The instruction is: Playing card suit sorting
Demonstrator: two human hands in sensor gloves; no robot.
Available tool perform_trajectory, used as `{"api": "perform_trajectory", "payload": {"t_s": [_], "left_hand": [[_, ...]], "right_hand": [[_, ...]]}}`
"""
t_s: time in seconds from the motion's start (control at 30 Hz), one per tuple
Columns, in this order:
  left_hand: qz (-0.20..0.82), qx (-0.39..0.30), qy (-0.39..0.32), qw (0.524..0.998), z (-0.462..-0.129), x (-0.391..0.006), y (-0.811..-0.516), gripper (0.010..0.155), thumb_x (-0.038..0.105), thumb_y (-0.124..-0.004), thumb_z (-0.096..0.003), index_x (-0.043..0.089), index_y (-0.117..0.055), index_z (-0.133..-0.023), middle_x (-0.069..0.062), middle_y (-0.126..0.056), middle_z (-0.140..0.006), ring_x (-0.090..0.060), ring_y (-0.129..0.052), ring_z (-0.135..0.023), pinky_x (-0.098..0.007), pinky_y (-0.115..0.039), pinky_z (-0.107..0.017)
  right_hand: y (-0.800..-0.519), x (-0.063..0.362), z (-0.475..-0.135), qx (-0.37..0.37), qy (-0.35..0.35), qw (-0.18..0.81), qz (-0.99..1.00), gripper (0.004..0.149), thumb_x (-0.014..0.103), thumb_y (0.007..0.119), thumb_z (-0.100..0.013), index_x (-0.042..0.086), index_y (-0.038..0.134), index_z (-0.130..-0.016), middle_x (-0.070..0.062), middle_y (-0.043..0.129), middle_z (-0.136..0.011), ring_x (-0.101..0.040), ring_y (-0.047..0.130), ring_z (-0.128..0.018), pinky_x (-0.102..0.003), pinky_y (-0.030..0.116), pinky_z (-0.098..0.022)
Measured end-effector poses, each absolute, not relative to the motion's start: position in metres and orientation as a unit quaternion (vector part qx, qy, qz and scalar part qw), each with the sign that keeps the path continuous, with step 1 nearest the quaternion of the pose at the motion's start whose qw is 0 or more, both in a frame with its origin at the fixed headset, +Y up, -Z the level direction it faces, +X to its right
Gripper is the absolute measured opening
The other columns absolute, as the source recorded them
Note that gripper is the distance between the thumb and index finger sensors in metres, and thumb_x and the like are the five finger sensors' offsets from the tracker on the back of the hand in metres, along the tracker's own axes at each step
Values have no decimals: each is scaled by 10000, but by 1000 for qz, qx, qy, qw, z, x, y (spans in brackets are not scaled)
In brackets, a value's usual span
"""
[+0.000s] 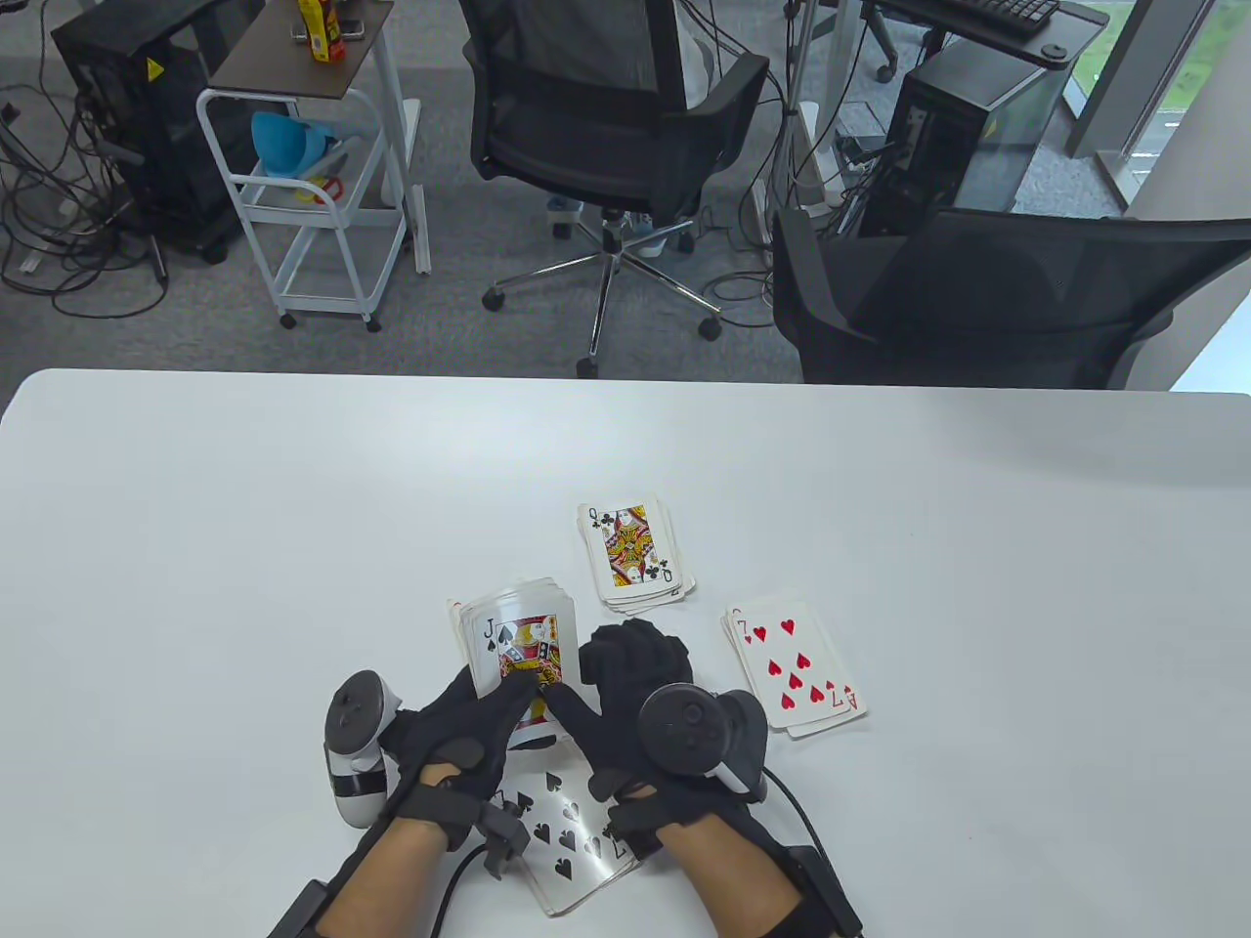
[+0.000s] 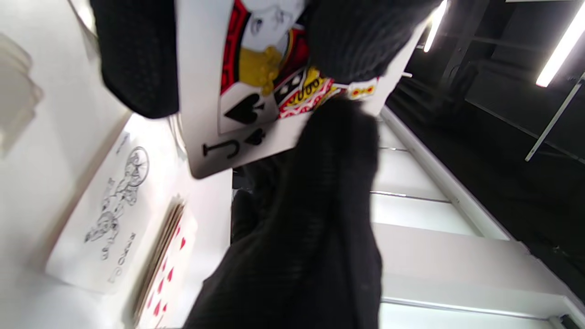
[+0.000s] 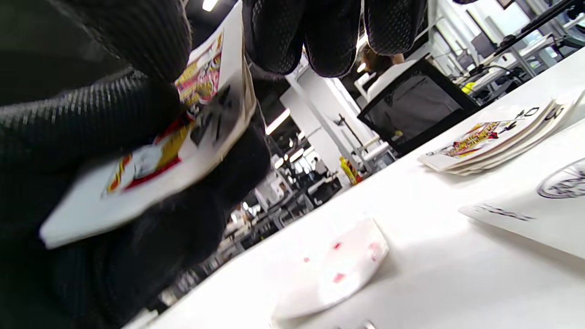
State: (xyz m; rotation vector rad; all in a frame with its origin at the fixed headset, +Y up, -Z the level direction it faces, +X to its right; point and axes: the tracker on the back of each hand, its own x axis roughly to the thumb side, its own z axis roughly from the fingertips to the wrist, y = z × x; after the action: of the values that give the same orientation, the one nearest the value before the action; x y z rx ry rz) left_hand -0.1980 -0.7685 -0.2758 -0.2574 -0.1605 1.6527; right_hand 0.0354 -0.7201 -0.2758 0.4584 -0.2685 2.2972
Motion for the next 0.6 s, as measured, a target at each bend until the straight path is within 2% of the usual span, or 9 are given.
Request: {"api": "perform_trajectory", "payload": {"t_s": [0.13,0.27,0.33,0.43,0.6], "left_hand": [[711,-136,-99,682,-277,-197,-766,495,416,-883,-552,265,-727,-997,24,-921,-922,-263,-1017,-748,-389,-951,-470],[714,-144,-119,675,-277,-193,-761,497,418,-892,-550,267,-731,-995,26,-925,-917,-257,-1023,-740,-377,-956,-460],[712,-151,-118,675,-276,-193,-763,498,427,-882,-551,267,-728,-997,28,-924,-919,-257,-1022,-741,-377,-954,-462],[714,-177,-117,667,-276,-194,-767,508,459,-817,-576,251,-694,-1023,-1,-887,-953,-284,-989,-775,-393,-934,-484],[727,-174,-113,654,-276,-197,-767,534,514,-764,-583,246,-677,-1036,-20,-860,-975,-304,-966,-796,-407,-921,-501]], "right_hand": [[-716,41,-274,148,-141,401,893,626,545,788,-538,70,655,-924,-231,593,-1032,-542,493,-982,-749,359,-659],[-711,45,-271,146,-169,410,884,481,479,856,-516,83,762,-773,-196,719,-960,-517,594,-960,-742,411,-662],[-709,46,-272,156,-163,414,882,432,438,854,-524,75,789,-749,-190,748,-947,-504,632,-953,-737,432,-666],[-713,45,-274,155,-152,434,874,406,384,836,-539,50,811,-767,-196,755,-950,-500,640,-952,-740,426,-668],[-711,46,-273,156,-165,433,872,383,332,776,-560,29,848,-783,-191,778,-955,-485,663,-949,-740,427,-666]]}}
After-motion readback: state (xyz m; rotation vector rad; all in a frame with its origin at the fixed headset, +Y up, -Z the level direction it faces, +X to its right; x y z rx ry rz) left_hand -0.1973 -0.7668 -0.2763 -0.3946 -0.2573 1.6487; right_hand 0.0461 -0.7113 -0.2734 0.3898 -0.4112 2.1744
